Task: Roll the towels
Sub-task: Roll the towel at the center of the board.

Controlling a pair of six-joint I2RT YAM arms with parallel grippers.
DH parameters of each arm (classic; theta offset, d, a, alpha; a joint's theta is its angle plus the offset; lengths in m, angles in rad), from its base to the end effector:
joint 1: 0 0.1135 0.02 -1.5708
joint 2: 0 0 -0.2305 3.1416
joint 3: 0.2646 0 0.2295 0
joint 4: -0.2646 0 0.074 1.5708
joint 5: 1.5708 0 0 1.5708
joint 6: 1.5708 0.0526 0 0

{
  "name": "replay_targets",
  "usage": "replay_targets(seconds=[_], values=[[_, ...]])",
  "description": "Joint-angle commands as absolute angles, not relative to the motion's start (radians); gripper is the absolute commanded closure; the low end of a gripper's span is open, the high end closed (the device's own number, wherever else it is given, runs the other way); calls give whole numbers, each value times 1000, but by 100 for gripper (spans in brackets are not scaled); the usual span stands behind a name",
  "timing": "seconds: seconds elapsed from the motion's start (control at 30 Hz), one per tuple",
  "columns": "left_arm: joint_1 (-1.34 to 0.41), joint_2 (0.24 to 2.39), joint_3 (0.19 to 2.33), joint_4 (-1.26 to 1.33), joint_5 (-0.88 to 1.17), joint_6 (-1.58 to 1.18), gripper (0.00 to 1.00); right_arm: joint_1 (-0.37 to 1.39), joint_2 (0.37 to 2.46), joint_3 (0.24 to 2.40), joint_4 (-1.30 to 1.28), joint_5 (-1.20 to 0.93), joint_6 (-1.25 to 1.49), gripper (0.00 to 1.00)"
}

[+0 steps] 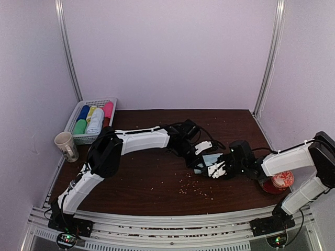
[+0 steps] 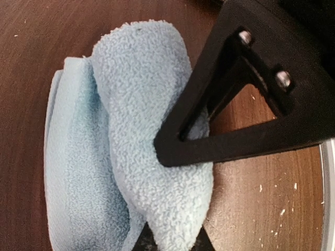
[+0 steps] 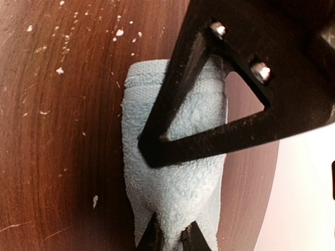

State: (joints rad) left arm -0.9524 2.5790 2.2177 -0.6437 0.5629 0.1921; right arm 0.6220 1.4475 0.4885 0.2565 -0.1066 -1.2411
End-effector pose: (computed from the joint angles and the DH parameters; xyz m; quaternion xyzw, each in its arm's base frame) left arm 0.2710 -0.4293 0.1143 0.5647 0.7335 -0.3472 0.1500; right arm 0.2116 0.1586 0.1138 -0.7404 0.5225 -0.0819 0.4148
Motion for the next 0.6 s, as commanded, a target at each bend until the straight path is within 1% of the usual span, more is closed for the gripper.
replay_targets(seconds=[0.0,0.07,0.17,0.27,0.4,0.53,0.57], values=[[-945,2625,2198,-782,547,171,89,619,1500,532,120,-85,-1212,94],[-943,2609,2190,-767,543,169,79,620,1504,541,109,-85,-1203,98],[-938,2563,2154,-724,534,166,63,618,1498,560,77,-101,-1192,99],[-926,2490,2091,-652,517,158,46,617,1496,590,23,-121,-1178,99],[-908,2369,1984,-526,452,130,30,604,1502,648,-66,-171,-1170,99],[-885,2238,1835,-357,375,68,4,577,1514,723,-181,-230,-1217,98],[-877,2218,1812,-328,366,52,2,568,1518,742,-213,-251,-1235,98]])
